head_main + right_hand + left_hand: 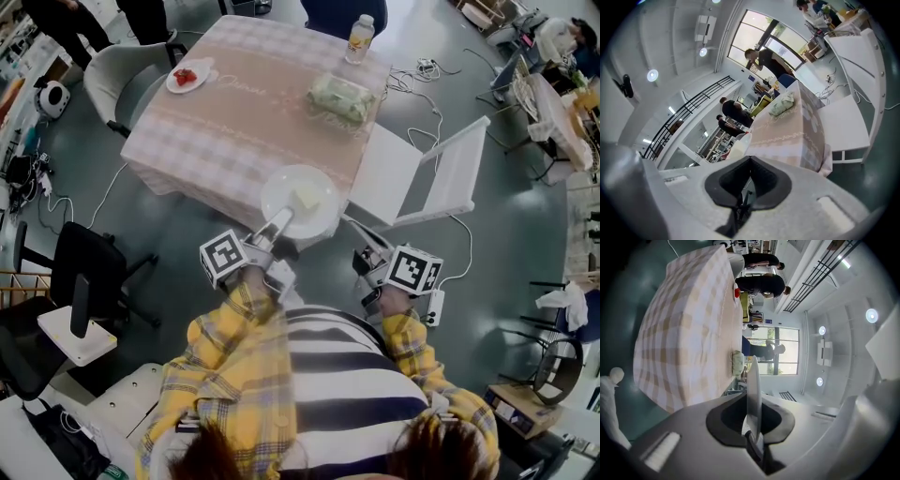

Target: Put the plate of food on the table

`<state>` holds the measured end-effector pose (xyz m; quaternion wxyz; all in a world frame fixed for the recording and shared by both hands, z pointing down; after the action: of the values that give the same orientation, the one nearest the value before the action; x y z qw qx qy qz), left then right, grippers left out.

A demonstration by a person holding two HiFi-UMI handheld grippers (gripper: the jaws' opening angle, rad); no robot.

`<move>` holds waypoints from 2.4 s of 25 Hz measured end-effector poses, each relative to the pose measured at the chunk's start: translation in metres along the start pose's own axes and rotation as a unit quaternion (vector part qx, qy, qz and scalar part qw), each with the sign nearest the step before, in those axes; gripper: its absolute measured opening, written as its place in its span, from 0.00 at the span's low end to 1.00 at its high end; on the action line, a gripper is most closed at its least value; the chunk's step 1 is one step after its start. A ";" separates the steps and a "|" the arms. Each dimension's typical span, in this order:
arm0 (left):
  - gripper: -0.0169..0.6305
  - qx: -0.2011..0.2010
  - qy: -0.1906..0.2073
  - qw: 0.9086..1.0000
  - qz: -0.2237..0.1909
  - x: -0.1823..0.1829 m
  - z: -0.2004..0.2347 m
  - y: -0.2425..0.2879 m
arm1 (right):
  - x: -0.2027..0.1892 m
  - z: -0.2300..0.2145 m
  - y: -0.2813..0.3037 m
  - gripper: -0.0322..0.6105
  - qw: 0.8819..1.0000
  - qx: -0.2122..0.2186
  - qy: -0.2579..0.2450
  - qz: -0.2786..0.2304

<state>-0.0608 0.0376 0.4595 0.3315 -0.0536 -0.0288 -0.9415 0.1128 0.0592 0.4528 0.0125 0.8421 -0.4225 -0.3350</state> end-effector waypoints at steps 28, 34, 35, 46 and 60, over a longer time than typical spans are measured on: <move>0.03 0.014 0.048 0.997 -0.060 0.130 -0.006 0.083 | 0.100 -0.001 0.142 0.04 0.998 0.014 -0.053 0.032; 0.03 0.023 0.047 0.996 -0.072 0.147 -0.003 0.124 | 0.130 -0.017 0.165 0.04 0.997 0.021 -0.057 0.052; 0.03 0.023 0.047 0.996 -0.073 0.150 -0.003 0.131 | 0.135 -0.020 0.168 0.04 0.997 0.022 -0.056 0.055; 0.03 0.032 0.042 0.993 -0.105 0.191 0.004 0.188 | 0.182 -0.039 0.209 0.04 0.993 0.040 -0.071 0.083; 0.03 0.062 0.060 0.986 -0.142 0.258 0.013 0.230 | 0.218 -0.047 0.279 0.04 0.987 0.050 -0.094 0.120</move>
<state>-0.1160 -0.3004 0.5073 0.1981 0.0286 -0.0740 -0.9770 0.0350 -0.2894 0.4539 -0.0288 0.7498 -0.5358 -0.3872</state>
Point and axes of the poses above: the fingertips, and each gripper's own axes: y forward along the fingers, z to its left, x out of its top, the point moved 4 cm from there along -y, backward along the fingers, and after that the axes turned 3 degrees about -y, right-handed, at the moved point
